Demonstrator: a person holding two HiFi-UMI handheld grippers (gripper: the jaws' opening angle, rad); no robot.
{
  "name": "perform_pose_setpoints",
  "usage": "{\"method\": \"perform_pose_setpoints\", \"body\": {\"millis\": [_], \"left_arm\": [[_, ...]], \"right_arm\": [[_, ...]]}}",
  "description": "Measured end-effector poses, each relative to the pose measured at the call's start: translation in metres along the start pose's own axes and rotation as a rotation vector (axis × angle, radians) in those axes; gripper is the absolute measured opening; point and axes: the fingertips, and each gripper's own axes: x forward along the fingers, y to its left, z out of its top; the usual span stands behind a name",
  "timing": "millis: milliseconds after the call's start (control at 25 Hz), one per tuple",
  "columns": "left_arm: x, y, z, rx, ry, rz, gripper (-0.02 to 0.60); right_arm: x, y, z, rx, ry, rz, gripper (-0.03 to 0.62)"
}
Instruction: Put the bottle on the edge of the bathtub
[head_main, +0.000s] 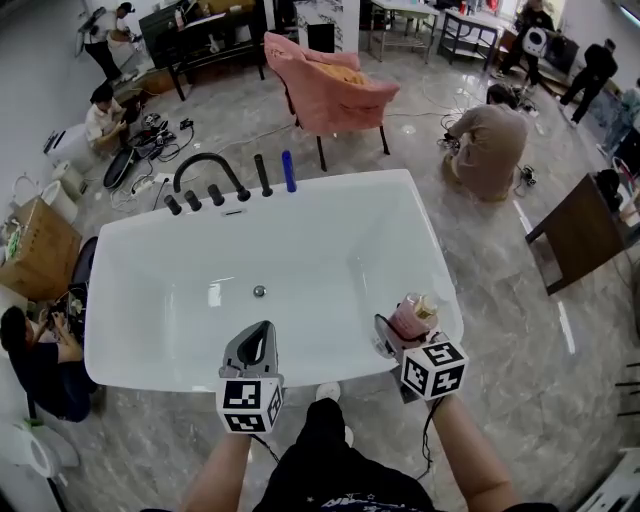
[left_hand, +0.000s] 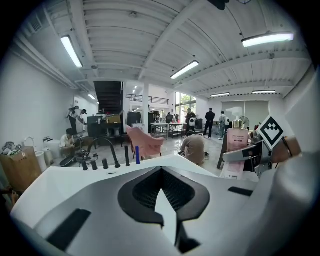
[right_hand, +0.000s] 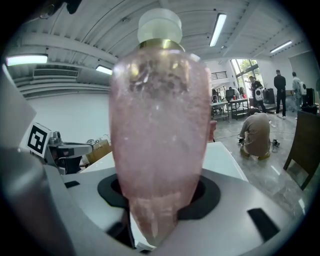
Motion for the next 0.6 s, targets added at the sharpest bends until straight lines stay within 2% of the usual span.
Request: {"method": "perform_pose_setpoints", "body": {"millis": [400, 600], "left_arm": [[0.147, 0.045, 0.028, 0.023, 0.012, -0.059, 0.015], [0.210, 0.066, 0.029, 0.021, 0.022, -0.077, 0.015]], "right_arm": [[0.133, -0.073, 0.060, -0.012, -0.008, -0.063, 0.227], [0.201, -0.105, 0.081, -0.018, -0.019, -0.081, 0.227]]}}
